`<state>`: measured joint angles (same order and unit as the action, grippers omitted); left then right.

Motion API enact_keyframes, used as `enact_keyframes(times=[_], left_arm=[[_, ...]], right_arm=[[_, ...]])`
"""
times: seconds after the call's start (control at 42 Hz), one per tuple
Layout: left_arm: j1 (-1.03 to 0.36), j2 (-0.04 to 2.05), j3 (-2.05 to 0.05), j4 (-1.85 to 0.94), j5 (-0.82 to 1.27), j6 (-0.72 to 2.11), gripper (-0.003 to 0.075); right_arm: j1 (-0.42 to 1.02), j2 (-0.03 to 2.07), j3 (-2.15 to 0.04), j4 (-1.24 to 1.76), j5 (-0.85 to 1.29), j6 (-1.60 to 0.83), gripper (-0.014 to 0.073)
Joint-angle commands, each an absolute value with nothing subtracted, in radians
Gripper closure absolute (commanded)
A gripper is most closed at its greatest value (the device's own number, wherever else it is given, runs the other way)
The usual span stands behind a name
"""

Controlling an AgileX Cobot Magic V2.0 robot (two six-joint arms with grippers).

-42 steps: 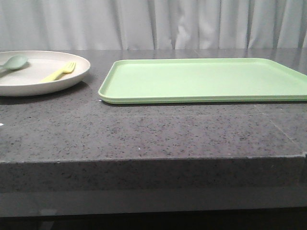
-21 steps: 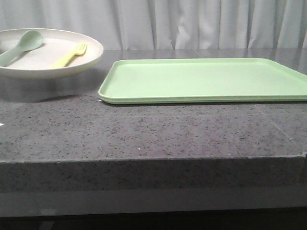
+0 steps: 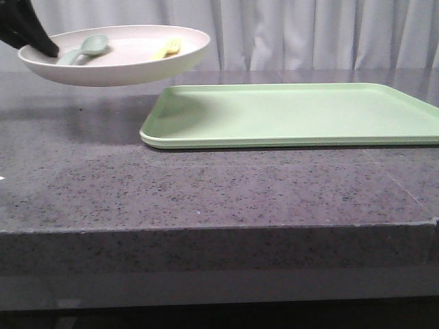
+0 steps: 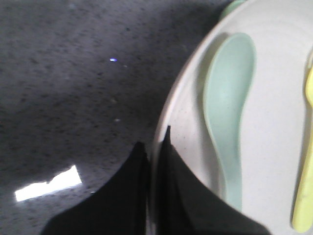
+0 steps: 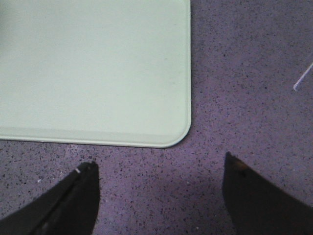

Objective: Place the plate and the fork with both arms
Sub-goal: 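Lift the plate with the left gripper and carry it over the tray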

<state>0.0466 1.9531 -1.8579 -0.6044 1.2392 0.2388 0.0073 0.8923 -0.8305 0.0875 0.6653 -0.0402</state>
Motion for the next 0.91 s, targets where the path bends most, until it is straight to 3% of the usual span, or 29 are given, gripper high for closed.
enact_keyframes(times=[0.0, 0.334, 0.882], left_arm=[[-0.021, 1.884, -1.888, -0.678, 1.231, 0.18, 0.0738], [-0.214, 1.908, -1.908, -0.606, 1.099, 0.037, 0.0738], [-0.399, 2.175, -2.253, -0.434, 1.106, -0.239, 0.0738]], right_arm=[[0.002, 0.887, -0.863, 0.086, 0.596, -0.043, 0.0044], [0.002, 0.887, -0.863, 0.086, 0.596, -0.043, 0.0044], [0.002, 0.887, -0.863, 0.086, 0.596, -0.043, 0.0044]])
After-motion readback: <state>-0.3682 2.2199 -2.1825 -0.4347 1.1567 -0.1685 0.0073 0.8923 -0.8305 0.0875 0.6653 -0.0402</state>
